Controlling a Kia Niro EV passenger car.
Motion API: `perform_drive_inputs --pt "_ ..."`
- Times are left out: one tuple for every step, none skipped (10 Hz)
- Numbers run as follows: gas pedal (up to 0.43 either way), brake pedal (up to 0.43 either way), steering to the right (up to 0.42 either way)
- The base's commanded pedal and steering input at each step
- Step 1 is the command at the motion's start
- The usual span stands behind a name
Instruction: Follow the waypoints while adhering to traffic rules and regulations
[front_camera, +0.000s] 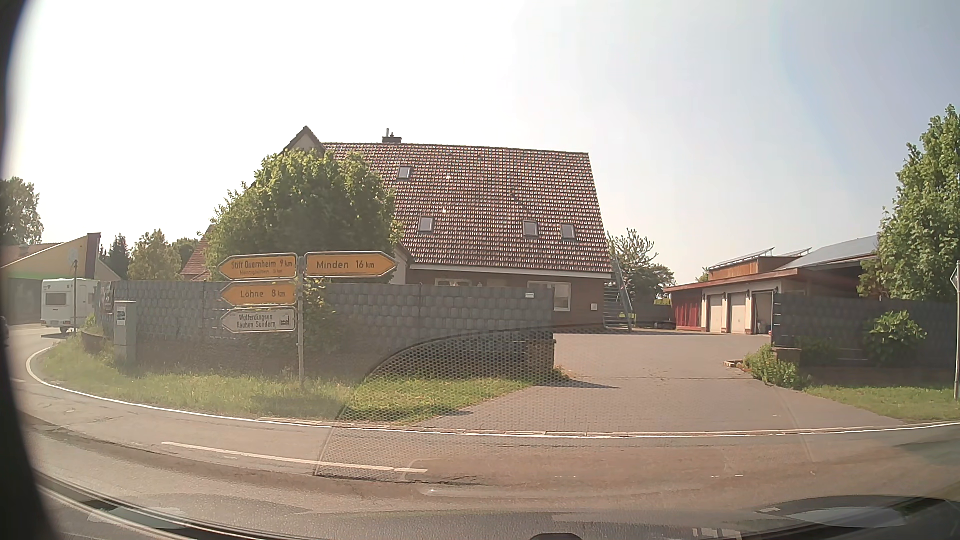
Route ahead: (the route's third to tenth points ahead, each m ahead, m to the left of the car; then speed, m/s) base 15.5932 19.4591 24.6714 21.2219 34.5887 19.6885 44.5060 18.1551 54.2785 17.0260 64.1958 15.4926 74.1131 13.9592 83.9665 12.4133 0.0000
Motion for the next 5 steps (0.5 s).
perform_drive_inputs --pt "0.0 0.274 -0.114" --pt "0.0 0.274 -0.114" --pt "0.0 0.274 -0.114" --pt "0.0 0.274 -0.114" --pt "0.0 0.274 -0.114"
